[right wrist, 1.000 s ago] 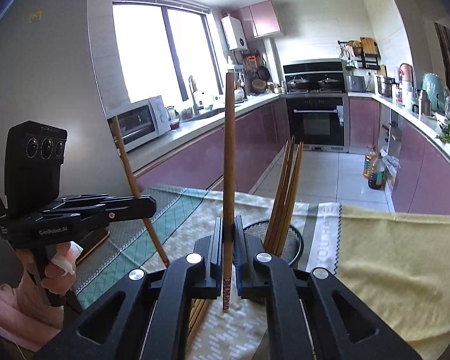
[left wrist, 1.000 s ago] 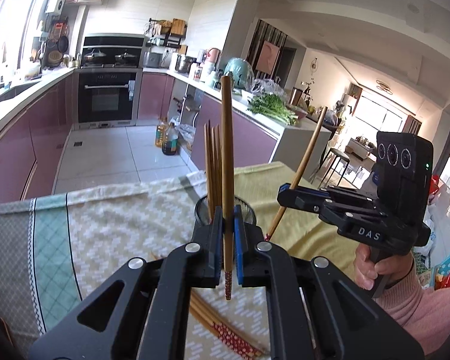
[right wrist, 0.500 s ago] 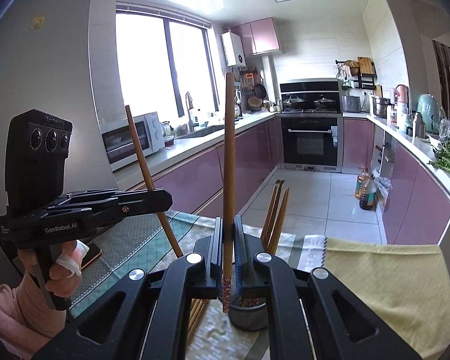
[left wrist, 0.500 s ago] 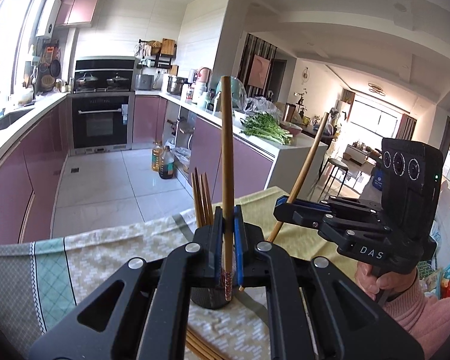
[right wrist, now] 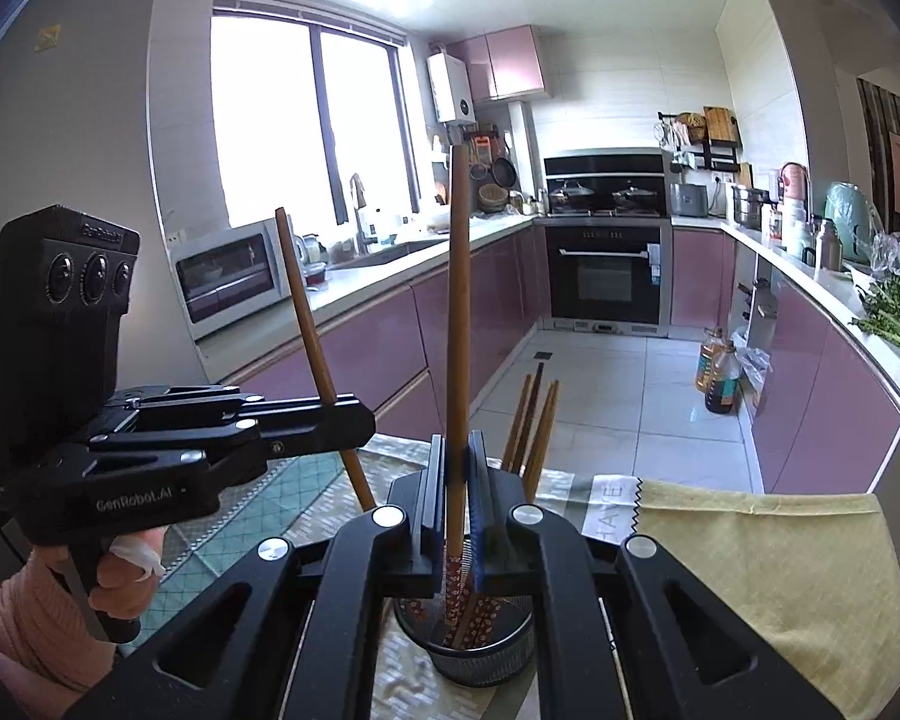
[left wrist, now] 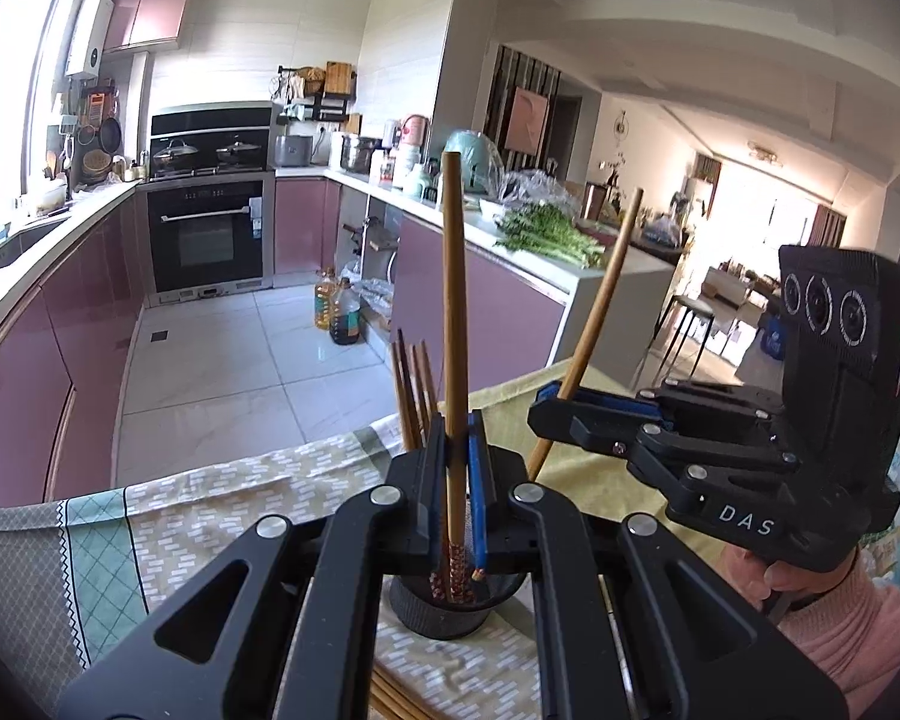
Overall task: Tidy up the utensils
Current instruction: 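Lift the chopstick with the right gripper and carry it over the mesh cup, then lower the chopstick into the mesh cup with the right gripper, then open the right gripper and withdraw it from the mesh cup, then move the right gripper over the remaining chopsticks on the cloth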
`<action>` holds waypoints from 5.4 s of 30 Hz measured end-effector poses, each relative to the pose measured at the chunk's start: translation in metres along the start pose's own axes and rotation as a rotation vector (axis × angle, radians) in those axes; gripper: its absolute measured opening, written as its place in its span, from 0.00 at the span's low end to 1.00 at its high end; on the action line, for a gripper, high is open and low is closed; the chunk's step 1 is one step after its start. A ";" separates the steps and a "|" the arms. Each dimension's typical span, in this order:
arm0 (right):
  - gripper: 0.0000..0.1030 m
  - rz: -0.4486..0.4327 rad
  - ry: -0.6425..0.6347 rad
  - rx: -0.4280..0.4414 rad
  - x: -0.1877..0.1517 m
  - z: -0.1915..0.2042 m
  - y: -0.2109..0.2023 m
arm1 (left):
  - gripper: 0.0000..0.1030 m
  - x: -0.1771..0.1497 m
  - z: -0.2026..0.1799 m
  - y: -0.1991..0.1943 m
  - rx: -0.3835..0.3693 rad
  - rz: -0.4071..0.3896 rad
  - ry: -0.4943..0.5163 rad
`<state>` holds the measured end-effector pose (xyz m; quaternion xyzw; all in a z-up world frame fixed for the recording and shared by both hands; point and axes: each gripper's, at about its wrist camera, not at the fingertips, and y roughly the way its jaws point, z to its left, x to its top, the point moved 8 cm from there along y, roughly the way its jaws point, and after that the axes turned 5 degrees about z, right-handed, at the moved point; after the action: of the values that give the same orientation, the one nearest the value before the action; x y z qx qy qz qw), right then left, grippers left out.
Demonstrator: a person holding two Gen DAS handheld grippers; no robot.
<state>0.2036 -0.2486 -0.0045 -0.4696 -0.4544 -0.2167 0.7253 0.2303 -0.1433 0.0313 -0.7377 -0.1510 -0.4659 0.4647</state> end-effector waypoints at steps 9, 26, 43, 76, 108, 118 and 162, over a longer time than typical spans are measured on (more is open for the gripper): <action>0.06 0.054 0.016 -0.018 -0.011 -0.006 0.017 | 0.07 -0.020 0.003 0.023 0.019 0.084 0.028; 0.06 0.186 0.039 -0.006 -0.036 -0.014 0.038 | 0.07 -0.043 0.005 0.052 0.001 0.214 0.059; 0.06 0.252 0.098 0.005 -0.048 -0.027 0.067 | 0.07 -0.043 0.022 0.084 0.000 0.261 -0.001; 0.37 0.234 -0.051 0.142 -0.103 0.055 0.026 | 0.77 -0.114 0.056 -0.028 0.202 0.031 -0.117; 0.37 0.400 0.076 0.155 -0.174 0.059 0.051 | 0.63 -0.231 0.046 0.031 0.160 0.356 -0.178; 0.37 0.405 0.075 0.156 -0.176 0.059 0.053 | 0.60 -0.231 0.046 0.037 0.187 0.365 -0.149; 0.29 0.470 -0.020 0.072 -0.182 0.068 0.064 | 0.29 -0.232 0.057 0.036 0.192 0.377 -0.134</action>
<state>0.1306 -0.1796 -0.1830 -0.5382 -0.3474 -0.0209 0.7676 0.1639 -0.0665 -0.1880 -0.7346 -0.0847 -0.3041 0.6005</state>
